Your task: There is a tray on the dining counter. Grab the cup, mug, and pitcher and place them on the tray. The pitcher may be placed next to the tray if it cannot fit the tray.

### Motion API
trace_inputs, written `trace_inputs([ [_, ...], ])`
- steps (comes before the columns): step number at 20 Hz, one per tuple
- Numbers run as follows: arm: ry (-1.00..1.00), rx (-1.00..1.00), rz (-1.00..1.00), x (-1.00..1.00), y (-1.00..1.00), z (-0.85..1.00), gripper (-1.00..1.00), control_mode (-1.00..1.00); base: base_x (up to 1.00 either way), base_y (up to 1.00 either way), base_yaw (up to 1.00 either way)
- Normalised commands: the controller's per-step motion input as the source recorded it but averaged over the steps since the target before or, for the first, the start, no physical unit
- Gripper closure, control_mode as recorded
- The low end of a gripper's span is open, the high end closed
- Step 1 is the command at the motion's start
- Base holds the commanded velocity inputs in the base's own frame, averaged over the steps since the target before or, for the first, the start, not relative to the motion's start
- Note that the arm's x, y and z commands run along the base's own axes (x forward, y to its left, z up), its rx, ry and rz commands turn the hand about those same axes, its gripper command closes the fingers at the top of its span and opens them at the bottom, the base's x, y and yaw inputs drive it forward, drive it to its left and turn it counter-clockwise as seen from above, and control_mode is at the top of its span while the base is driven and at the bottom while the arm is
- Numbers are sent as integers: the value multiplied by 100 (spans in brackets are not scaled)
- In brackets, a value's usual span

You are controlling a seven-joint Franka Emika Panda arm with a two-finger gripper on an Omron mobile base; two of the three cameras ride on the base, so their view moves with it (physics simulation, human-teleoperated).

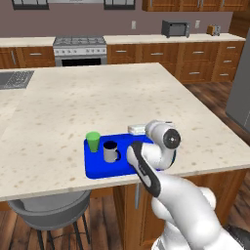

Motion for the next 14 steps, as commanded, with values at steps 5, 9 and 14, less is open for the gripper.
trace_inputs([
  [5, 26, 0, -8, -1, -21, 100, -100, -100, 0, 0, 0],
  [9, 29, 0, -2, 0, -18, 100, -100, -100, 0, 0, 0],
  [14, 7, 0, 2, -24, -13, 45, -100, -100, 0, 0, 0],
])
